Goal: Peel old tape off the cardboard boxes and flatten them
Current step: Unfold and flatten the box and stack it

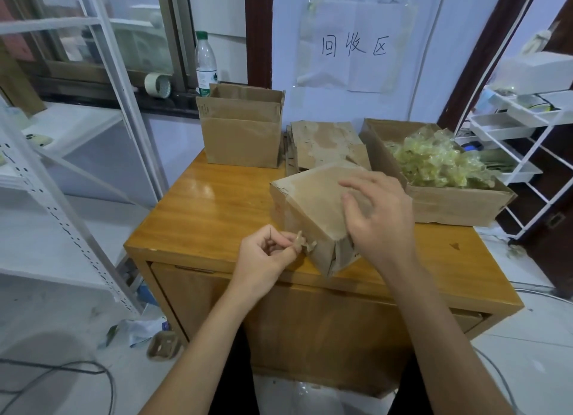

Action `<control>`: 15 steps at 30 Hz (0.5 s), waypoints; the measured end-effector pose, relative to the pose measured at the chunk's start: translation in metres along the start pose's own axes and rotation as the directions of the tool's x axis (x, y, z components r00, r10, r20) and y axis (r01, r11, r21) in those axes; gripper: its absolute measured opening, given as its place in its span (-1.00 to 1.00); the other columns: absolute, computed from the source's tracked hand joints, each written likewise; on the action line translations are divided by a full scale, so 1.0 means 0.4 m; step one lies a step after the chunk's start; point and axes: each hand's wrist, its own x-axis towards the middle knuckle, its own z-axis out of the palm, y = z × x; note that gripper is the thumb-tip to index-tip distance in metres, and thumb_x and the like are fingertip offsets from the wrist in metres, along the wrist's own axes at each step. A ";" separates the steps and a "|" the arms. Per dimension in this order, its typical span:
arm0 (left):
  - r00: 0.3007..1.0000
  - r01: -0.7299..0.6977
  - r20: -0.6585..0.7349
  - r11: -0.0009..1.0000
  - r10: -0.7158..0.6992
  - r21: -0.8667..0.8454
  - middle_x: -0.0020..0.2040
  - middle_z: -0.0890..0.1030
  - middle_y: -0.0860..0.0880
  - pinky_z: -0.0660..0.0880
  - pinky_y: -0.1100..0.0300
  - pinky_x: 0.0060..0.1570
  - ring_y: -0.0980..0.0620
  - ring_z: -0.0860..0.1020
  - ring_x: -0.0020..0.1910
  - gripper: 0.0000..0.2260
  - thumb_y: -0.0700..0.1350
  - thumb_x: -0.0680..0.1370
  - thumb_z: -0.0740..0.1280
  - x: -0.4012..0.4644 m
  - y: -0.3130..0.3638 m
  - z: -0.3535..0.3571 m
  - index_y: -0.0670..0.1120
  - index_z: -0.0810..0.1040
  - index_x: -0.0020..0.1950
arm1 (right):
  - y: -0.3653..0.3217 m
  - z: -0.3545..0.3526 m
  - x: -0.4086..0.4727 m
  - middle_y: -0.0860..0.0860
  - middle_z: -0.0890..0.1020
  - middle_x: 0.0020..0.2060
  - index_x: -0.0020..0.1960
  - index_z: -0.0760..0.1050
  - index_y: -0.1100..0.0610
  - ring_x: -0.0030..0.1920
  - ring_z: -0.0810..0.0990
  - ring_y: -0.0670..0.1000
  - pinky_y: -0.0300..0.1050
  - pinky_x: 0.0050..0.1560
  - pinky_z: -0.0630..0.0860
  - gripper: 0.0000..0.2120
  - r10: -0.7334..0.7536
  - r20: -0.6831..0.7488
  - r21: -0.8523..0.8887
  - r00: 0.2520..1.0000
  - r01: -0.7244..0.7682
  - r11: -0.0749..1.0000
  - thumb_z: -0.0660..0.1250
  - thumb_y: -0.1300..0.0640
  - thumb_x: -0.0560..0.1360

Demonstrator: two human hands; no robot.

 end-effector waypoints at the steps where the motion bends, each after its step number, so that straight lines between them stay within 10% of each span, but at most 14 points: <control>1: 1.000 -0.016 -0.007 1.000 0.016 0.003 -0.04 0.75 -0.09 0.63 0.15 -0.01 0.01 0.72 0.01 -0.83 -0.41 0.48 0.52 -0.002 -0.002 0.006 -0.32 0.54 -0.18 | 0.012 0.010 0.016 -0.04 0.62 0.28 0.24 0.67 0.07 0.32 0.47 -0.13 0.01 0.43 0.42 -0.78 0.029 0.124 0.020 0.992 -0.032 0.999 0.38 0.15 0.62; 6: 1.000 -0.010 -0.024 0.999 0.011 0.039 -0.20 0.70 0.02 0.56 0.27 -0.16 0.11 0.66 -0.21 -0.74 -0.33 0.36 0.64 -0.002 -0.005 0.025 -0.16 0.59 -0.17 | 0.031 0.042 0.024 -0.11 0.26 0.63 0.59 0.33 -0.15 0.66 0.09 0.02 0.08 0.63 -0.10 -0.51 0.115 0.528 -0.236 0.841 0.015 0.972 -0.06 -0.17 0.72; 10: 0.999 0.018 -0.029 1.000 -0.018 -0.007 -0.23 0.66 -0.01 0.57 0.23 -0.17 0.08 0.61 -0.23 -0.57 -0.27 0.33 0.67 0.009 -0.003 0.037 -0.08 0.56 0.08 | 0.029 0.036 0.039 -0.17 0.13 0.66 0.65 0.18 -0.18 0.67 -0.01 -0.01 0.04 0.61 -0.13 -0.53 0.141 0.605 -0.282 0.784 0.046 0.958 -0.09 -0.14 0.75; 15: 1.000 -0.009 -0.016 0.995 0.010 0.096 -0.34 0.56 0.12 0.48 0.24 -0.25 0.12 0.47 -0.31 -0.77 -0.16 0.34 0.67 0.016 -0.006 0.043 -0.12 0.66 -0.15 | 0.034 0.038 0.041 -0.19 0.11 0.66 0.65 0.16 -0.20 0.67 -0.04 -0.02 0.05 0.61 -0.15 -0.52 0.151 0.618 -0.278 0.772 0.035 0.960 -0.11 -0.15 0.75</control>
